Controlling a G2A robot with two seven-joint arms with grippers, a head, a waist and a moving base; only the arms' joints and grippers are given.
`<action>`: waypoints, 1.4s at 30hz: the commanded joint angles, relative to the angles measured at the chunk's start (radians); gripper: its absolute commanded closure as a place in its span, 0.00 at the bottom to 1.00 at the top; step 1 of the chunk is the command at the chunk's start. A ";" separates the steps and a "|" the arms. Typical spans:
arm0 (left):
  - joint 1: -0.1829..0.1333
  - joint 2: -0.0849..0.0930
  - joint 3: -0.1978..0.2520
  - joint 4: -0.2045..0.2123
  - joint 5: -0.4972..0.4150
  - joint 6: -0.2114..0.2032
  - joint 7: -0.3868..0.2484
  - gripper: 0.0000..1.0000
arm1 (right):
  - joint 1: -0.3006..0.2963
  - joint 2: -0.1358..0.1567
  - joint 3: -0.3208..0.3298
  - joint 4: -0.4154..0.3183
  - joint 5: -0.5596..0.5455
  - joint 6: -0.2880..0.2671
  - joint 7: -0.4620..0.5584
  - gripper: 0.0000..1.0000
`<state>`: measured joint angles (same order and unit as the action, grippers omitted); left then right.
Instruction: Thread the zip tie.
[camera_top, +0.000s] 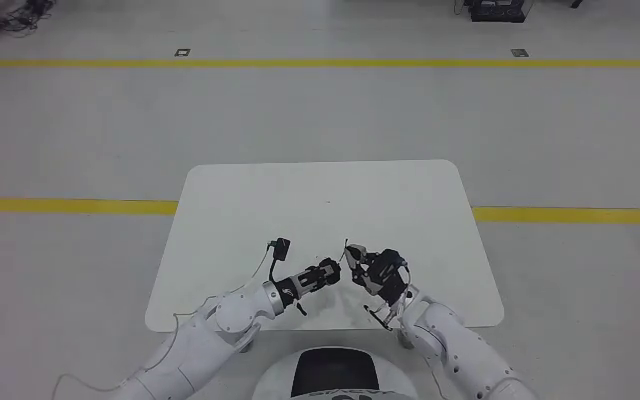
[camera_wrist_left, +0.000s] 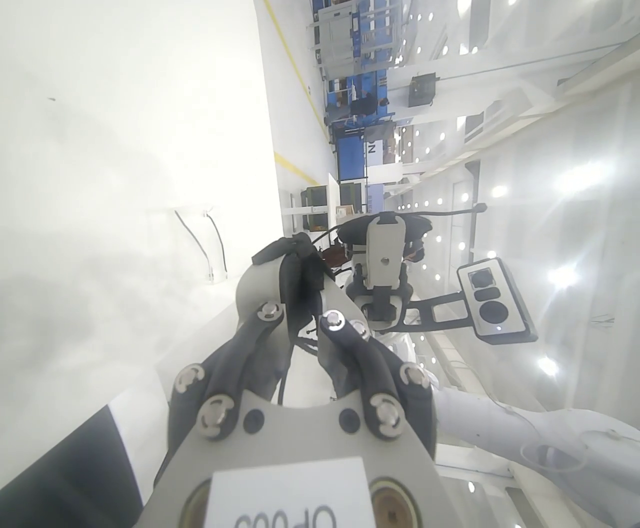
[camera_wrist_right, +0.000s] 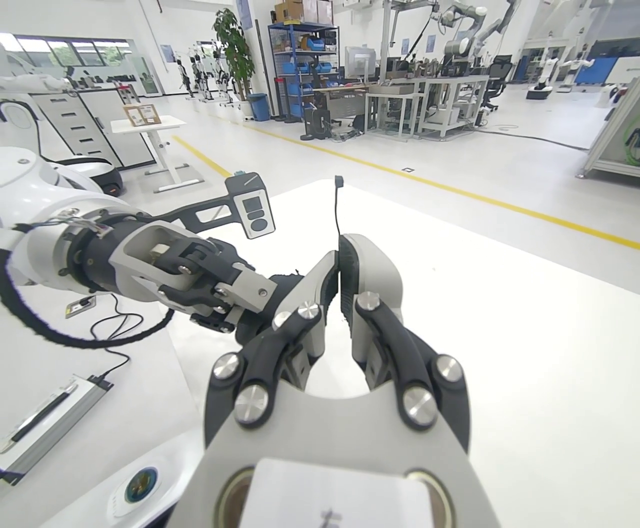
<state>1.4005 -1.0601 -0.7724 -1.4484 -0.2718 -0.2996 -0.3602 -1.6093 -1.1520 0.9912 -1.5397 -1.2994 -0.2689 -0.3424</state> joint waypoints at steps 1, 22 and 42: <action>0.000 0.000 0.000 0.000 0.000 0.000 0.000 1.00 | 0.000 -0.001 0.000 0.000 -0.002 0.003 0.001 1.00; 0.000 0.000 0.000 0.000 0.000 0.000 0.000 1.00 | -0.010 -0.003 0.006 -0.010 -0.028 0.002 0.013 1.00; 0.000 0.000 0.000 0.000 0.000 0.000 0.000 1.00 | -0.031 -0.002 0.023 -0.027 -0.045 -0.005 0.009 1.00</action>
<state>1.4005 -1.0601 -0.7724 -1.4484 -0.2718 -0.2996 -0.3602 -1.6407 -1.1534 1.0145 -1.5670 -1.3446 -0.2739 -0.3340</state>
